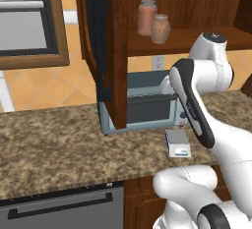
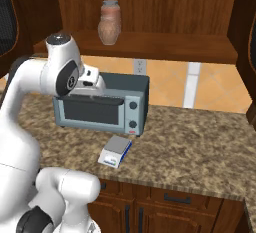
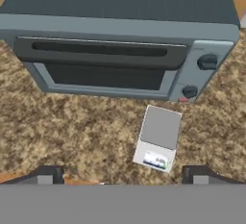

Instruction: Pick the honey bottle and place it on the digital scale for weighing, and close the cabinet.

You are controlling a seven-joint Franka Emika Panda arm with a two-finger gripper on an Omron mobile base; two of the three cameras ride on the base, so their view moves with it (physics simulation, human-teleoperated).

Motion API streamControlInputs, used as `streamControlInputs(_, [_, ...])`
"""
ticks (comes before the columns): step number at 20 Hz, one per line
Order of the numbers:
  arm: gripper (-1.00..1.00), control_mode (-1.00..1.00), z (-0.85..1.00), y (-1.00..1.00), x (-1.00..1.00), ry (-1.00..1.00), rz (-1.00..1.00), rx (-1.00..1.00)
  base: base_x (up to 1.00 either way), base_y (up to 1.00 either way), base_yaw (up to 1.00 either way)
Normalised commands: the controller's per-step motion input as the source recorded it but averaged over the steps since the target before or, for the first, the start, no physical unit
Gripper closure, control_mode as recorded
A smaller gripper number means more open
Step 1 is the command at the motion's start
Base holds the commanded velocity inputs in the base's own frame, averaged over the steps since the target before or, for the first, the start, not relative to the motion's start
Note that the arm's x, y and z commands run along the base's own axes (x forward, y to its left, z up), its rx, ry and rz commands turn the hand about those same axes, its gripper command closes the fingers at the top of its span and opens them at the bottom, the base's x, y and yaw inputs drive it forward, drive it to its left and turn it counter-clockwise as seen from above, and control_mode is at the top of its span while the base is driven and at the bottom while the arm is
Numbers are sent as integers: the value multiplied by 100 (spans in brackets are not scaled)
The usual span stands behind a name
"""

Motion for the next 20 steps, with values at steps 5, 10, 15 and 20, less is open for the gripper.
streamControlInputs(5, [-100,-100,68,0,-43,-45,0,-1,0,0,0])
streamControlInputs(10, [-100,-100,87,0,-53,-32,0,-2,0,0,0])
streamControlInputs(15, [-100,-100,86,0,-55,-12,0,0,0,0,0])
streamControlInputs(20, [-100,-100,68,0,-30,-24,0,0,0,0,0])
